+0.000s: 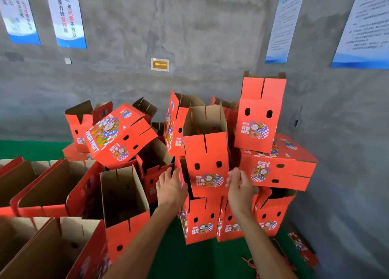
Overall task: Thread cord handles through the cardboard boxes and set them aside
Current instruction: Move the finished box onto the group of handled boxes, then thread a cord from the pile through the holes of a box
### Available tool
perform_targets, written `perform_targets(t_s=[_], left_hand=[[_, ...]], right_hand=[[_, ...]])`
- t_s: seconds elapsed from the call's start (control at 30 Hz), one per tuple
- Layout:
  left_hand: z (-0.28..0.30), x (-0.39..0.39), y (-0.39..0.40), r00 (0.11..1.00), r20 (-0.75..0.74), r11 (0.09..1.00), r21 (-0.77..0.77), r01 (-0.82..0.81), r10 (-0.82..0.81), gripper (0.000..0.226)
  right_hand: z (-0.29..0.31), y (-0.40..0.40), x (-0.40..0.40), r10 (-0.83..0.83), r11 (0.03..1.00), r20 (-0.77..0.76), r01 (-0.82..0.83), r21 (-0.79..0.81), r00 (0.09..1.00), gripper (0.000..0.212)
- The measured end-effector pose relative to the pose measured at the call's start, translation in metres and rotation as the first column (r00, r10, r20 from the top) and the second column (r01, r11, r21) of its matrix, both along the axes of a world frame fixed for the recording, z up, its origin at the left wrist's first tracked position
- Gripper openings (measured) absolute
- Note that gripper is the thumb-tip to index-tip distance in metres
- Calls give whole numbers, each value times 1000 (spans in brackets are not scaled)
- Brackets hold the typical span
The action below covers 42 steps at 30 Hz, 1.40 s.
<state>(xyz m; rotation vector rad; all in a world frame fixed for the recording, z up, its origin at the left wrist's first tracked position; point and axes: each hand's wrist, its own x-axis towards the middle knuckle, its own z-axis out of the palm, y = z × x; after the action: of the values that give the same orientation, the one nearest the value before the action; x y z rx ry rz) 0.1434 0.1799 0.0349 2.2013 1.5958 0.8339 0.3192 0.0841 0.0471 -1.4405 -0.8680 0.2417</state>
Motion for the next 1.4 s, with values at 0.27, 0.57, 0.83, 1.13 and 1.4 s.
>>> perform_targets(t_s=[0.27,0.57,0.83,1.13,1.4], left_hand=[[-44,-79,7,885,-391,891,-265,-369,251,72],[-67,-91,-31,868,-494,965,-196,-177,59,42],[-38,-82,-94,804,-366,683,-727,67,-468,81],[-43,-64,-99,986,-14,562,-823,84,-167,113],[-45,-61,-93,977,200,638,-763,107,75,37]], right_hand=[[-35,-18,-56,173,980,-22,-174,-91,985,30],[-70,-31,-84,336,900,-227,-383,-210,914,25],[-100,-49,-75,217,919,-371,-317,-234,903,17],[-120,-77,-52,236,848,-525,-437,-300,818,14],[-123,-81,-57,282,826,-482,-465,-319,830,11]])
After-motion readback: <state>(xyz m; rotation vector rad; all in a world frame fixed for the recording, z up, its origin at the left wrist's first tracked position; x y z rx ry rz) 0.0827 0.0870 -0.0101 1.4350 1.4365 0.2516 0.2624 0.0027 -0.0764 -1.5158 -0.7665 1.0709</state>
